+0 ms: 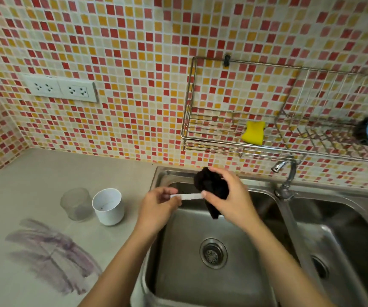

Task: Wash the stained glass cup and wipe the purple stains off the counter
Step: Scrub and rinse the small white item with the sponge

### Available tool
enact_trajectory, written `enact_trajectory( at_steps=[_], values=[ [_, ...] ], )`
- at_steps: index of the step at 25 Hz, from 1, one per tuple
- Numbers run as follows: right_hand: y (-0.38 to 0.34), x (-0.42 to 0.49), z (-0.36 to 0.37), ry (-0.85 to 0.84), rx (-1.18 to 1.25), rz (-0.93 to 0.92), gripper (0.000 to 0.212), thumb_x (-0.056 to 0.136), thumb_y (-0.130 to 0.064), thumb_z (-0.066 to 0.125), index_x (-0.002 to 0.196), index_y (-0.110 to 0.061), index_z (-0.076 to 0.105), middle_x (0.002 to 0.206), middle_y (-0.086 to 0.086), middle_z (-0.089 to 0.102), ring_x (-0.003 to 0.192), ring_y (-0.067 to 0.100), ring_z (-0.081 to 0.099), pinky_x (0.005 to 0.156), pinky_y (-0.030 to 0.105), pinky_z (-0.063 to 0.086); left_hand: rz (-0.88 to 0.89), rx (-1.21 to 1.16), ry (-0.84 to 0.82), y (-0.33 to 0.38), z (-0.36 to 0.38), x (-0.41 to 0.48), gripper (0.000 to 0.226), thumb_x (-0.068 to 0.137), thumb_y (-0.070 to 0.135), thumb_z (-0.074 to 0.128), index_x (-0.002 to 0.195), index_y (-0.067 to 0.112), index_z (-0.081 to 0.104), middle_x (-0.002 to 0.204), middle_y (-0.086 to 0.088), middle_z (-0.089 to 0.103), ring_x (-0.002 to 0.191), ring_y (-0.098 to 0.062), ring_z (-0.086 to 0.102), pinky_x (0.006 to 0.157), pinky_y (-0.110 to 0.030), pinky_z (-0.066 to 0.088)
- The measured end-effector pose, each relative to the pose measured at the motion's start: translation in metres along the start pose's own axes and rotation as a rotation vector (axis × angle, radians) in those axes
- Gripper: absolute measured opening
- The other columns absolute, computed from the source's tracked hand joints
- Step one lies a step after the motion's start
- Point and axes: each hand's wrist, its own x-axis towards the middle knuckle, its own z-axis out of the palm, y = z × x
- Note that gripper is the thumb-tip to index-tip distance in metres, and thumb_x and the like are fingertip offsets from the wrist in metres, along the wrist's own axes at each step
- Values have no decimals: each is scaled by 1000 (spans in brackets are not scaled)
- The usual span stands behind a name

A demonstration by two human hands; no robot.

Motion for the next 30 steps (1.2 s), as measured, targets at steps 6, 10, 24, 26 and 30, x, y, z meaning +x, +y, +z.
enact_trajectory(
  at_steps=[6,10,24,26,30],
  values=[
    [34,-21,30,-211,-519,-69,63,91,-27,55,145,-31,24,150,-7,27,117,24,33,105,37,32,-164,-66,-201,-5,30,-3,18,92,16,58,80,7,69,66,-6,67,63,-14,61,62,-22,52],
    [42,-20,34,-287,-809,-110,49,92,-37,49,136,-22,35,134,1,47,111,28,41,93,39,41,-175,21,-246,-8,33,-5,22,93,20,55,81,7,69,61,-1,63,58,-9,57,55,-17,48],
    [38,9,-15,-715,-722,-204,28,91,-42,51,104,-18,47,107,4,61,92,20,51,77,33,42,1149,754,-276,-14,21,-2,20,79,9,72,96,-1,71,83,-12,73,70,-24,69,59,-28,56],
    [41,6,-16,-727,-689,-198,28,91,-42,51,104,-18,47,107,4,61,93,19,52,76,32,41,1299,821,-269,-16,19,0,26,70,6,80,94,-2,71,82,-12,73,68,-23,69,58,-28,56],
    [49,1,-18,-689,-671,-206,30,91,-44,50,109,-22,45,110,1,59,96,17,50,80,31,44,1367,861,-263,-19,13,1,36,66,6,83,99,-1,71,86,-12,72,72,-21,68,63,-26,56]
  ],
)
